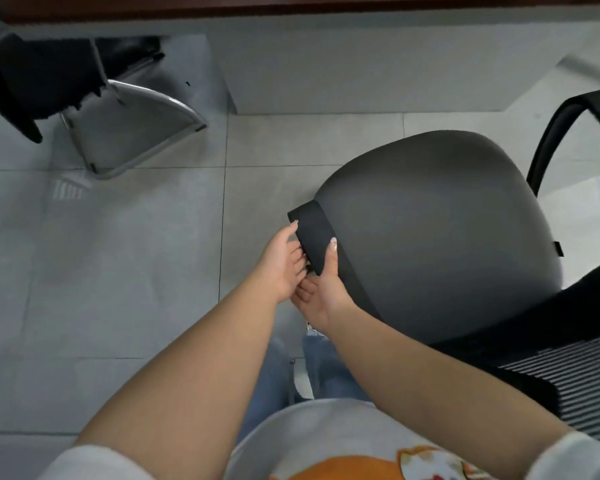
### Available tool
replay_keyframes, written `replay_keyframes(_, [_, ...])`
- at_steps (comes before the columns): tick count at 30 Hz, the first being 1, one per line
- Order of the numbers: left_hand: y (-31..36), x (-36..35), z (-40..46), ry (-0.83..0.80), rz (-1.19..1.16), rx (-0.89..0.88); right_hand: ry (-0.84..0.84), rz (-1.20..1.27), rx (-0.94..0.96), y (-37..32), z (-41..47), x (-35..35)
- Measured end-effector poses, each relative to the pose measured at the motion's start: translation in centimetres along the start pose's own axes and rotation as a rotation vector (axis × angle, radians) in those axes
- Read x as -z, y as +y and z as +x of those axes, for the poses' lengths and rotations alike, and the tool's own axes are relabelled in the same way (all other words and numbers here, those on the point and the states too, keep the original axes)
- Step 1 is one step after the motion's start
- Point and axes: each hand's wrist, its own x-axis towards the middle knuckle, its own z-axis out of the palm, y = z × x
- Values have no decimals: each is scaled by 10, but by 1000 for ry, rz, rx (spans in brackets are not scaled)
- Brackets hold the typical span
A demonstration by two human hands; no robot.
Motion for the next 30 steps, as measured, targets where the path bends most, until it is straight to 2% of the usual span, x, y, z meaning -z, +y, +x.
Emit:
replay_keyframes(9, [54,2,35,-103,38,32,44,52,109,-20,18,-49])
replay_keyframes(16, [107,0,57,-216,173,100,152,250,247,-36,35,-93])
replay_keyframes(22, [134,-4,55,-256,404,71,292,167,320,-43,34,-120])
replay_keyframes(26, [129,0,42,-303,560,-4,286,136,353,-44,10,-119])
replay_keyframes(30, [122,7,24,-349,537,-86,363,42,422,-43,-14,-114])
